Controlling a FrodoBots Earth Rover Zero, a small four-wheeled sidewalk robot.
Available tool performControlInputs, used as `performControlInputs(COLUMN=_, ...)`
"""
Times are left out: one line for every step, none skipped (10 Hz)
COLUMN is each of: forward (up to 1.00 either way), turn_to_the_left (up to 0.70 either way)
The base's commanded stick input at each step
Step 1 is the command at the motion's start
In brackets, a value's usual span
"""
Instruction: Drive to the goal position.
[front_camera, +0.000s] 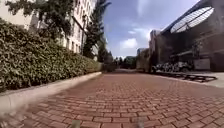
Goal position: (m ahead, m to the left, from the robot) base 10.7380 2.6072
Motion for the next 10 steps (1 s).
performControlInputs(forward=0.7, turn_to_the_left=0.0)
performControlInputs(forward=0.7, turn_to_the_left=0.0)
performControlInputs(forward=0.7, turn_to_the_left=0.0)
performControlInputs(forward=0.7, turn_to_the_left=0.0)
performControlInputs(forward=0.7, turn_to_the_left=0.0)
performControlInputs(forward=0.7, turn_to_the_left=0.0)
performControlInputs(forward=0.7, turn_to_the_left=0.0)
performControlInputs(forward=0.7, turn_to_the_left=0.0)
performControlInputs(forward=0.7, turn_to_the_left=0.0)
performControlInputs(forward=0.7, turn_to_the_left=0.0)
